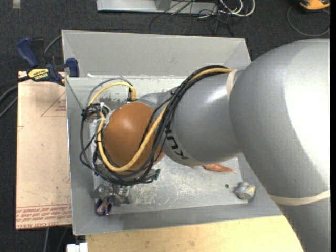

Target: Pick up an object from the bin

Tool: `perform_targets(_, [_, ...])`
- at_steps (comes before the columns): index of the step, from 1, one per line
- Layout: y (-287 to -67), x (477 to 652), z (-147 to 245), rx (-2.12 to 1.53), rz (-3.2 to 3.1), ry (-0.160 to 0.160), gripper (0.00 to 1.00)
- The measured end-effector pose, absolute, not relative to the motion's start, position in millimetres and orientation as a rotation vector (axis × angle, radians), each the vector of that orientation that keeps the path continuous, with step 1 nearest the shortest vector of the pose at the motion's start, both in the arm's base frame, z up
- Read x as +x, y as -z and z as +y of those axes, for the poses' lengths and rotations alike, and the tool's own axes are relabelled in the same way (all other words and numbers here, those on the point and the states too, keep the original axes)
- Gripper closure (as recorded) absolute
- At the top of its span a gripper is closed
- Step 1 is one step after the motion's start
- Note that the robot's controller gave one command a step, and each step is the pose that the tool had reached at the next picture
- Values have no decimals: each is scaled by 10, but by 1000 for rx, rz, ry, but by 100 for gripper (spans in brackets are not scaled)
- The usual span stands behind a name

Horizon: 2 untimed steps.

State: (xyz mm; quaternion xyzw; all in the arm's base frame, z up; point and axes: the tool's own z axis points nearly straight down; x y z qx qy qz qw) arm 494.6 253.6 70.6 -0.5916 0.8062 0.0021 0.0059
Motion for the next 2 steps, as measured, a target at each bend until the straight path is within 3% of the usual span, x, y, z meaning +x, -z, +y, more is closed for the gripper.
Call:
perform_targets(1, [-705, 4946, 2536, -1851, 2524, -7, 100])
perform_targets(2, [-1456, 4964, 2553, -1841, 2519, -7, 100])
